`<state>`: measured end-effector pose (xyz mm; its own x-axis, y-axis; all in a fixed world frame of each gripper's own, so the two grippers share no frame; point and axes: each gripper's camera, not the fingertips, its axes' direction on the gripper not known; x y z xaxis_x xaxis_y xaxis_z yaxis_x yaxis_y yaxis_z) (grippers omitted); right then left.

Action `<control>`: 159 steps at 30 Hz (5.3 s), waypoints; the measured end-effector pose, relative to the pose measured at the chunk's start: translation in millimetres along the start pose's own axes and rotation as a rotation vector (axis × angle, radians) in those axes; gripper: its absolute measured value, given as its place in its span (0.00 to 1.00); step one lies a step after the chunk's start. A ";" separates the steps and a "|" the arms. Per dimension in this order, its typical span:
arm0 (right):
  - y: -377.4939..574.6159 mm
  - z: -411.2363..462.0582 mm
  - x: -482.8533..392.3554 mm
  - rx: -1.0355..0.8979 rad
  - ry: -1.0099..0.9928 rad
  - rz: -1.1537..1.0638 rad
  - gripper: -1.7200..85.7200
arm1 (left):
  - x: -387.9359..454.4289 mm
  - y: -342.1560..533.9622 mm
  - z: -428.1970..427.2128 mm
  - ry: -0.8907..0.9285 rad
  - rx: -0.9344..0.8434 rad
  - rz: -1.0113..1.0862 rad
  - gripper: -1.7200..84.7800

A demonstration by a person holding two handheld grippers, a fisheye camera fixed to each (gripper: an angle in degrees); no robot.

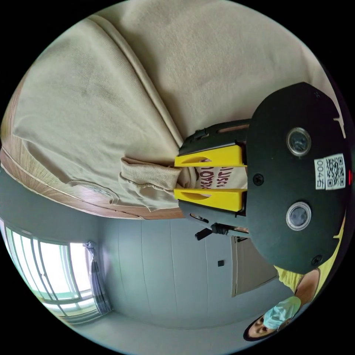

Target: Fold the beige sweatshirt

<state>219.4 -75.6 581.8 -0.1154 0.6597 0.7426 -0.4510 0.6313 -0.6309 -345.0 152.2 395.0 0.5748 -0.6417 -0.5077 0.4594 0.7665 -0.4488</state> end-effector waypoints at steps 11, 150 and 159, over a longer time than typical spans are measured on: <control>14.3 3.3 17.1 0.145 -0.231 0.163 0.13 | -5.2 -4.6 2.7 0.004 0.000 -0.002 0.03; 442.8 -35.6 -68.1 0.126 0.873 -0.291 0.03 | -102.4 399.6 -44.0 0.782 0.244 -0.657 0.10; 466.4 -31.7 -60.5 0.132 0.876 -0.299 0.03 | -107.6 416.1 -39.5 0.817 0.266 -0.699 0.10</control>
<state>44.1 191.9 235.6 0.7060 0.5835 0.4015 -0.4575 0.8084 -0.3703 -242.5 539.2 233.8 -0.4427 -0.6832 -0.5808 0.6953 0.1475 -0.7034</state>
